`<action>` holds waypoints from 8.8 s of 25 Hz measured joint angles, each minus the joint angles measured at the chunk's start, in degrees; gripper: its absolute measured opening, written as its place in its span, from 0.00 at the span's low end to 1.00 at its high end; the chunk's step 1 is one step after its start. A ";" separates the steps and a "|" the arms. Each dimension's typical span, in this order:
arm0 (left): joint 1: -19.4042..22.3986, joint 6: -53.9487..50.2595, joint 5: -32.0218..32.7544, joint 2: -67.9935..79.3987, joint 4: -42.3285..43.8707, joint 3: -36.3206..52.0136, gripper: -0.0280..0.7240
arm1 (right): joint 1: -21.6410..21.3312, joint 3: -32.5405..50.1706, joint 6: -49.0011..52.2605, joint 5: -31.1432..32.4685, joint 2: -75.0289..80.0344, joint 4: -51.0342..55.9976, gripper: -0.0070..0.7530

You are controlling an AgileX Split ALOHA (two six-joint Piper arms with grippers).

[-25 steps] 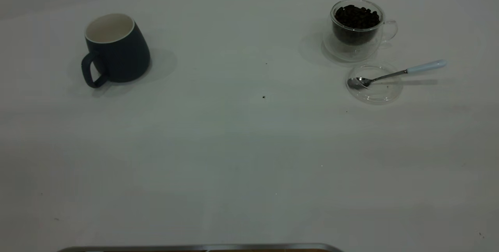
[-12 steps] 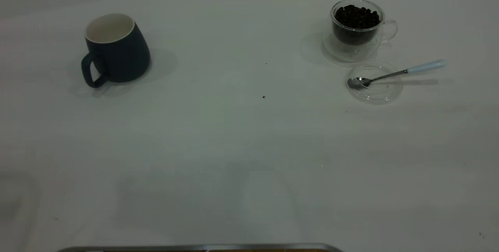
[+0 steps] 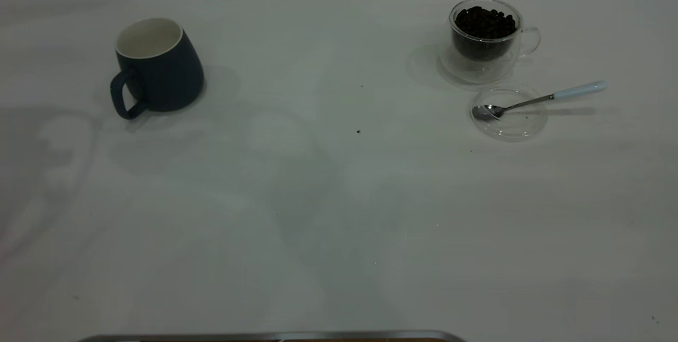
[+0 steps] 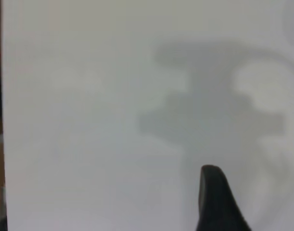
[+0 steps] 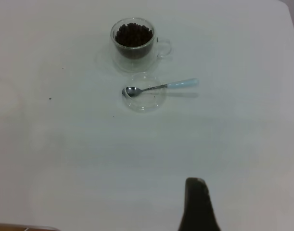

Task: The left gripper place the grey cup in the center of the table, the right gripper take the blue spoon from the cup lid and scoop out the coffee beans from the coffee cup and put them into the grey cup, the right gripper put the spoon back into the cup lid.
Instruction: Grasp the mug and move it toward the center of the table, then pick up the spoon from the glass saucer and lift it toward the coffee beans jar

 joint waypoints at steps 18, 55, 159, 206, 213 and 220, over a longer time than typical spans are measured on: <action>0.04 24.32 -5.54 29.29 -3.26 -20.43 0.67 | 0.00 0.00 0.00 0.00 0.00 0.00 0.75; -0.60 115.78 -11.83 35.48 -42.96 -21.37 0.67 | 0.00 0.00 0.00 0.00 0.00 0.00 0.75; -12.48 19.26 34.63 -27.97 -15.40 -0.53 0.67 | 0.00 0.00 0.00 0.00 0.00 0.00 0.75; -1.38 15.07 32.74 -101.29 -26.17 35.47 0.67 | 0.00 0.00 0.00 0.00 0.00 0.00 0.75; -0.94 15.07 32.80 -101.29 -26.17 35.47 0.67 | 0.00 0.00 0.00 0.00 0.00 0.00 0.75; -0.94 15.07 32.80 -101.29 -26.21 35.47 0.67 | 0.00 0.00 0.00 0.00 0.00 0.00 0.75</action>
